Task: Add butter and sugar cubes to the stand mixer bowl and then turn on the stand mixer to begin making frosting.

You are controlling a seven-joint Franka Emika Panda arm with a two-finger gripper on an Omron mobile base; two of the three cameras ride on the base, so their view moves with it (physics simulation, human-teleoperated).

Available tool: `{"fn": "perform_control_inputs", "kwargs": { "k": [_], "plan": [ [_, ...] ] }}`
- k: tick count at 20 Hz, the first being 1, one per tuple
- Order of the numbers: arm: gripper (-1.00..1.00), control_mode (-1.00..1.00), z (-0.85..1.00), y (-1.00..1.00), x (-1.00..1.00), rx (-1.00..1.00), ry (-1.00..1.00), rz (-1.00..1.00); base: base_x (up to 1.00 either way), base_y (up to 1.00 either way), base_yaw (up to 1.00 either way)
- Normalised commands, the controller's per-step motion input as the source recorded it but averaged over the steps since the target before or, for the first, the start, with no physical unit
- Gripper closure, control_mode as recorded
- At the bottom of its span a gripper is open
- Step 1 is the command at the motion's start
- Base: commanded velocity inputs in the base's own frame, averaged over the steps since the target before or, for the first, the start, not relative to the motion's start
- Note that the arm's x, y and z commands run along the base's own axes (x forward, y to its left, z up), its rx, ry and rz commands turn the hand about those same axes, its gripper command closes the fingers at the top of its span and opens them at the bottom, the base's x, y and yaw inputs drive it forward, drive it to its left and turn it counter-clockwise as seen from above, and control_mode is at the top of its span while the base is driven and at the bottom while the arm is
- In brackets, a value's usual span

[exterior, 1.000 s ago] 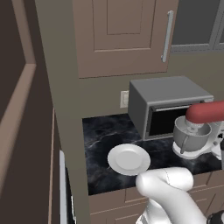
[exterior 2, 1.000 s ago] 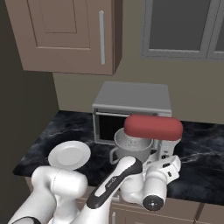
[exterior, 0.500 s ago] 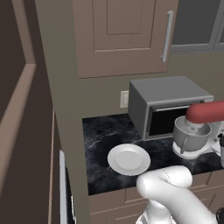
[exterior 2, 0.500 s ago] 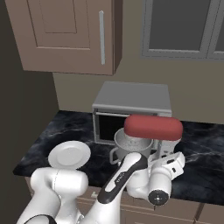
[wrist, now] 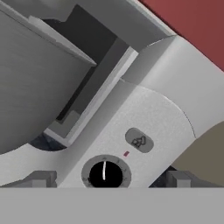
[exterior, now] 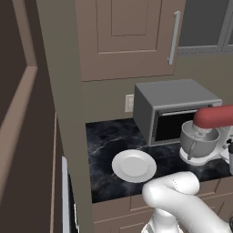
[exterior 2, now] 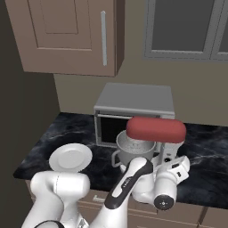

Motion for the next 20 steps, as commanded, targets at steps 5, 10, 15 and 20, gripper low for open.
{"fn": "perform_control_inputs", "kwargs": {
  "k": [5, 10, 15, 20],
  "plan": [
    [-1.0, -1.0, -0.14, 0.0, 0.0, -0.05, 0.0, 0.0, 0.0, 0.0, 0.0],
    [-1.0, -1.0, -0.03, 0.0, 0.01, -0.05, 0.0, 0.0, 0.0, 0.0, 0.0],
    [-1.0, -1.0, -0.01, 0.0, 0.08, -0.05, 0.0, 0.0, 0.0, 0.0, 0.0],
    [-1.0, -1.0, 0.0, 0.0, 0.09, -0.05, 0.0, 0.0, 0.0, 0.0, 0.0]
  ]
}}
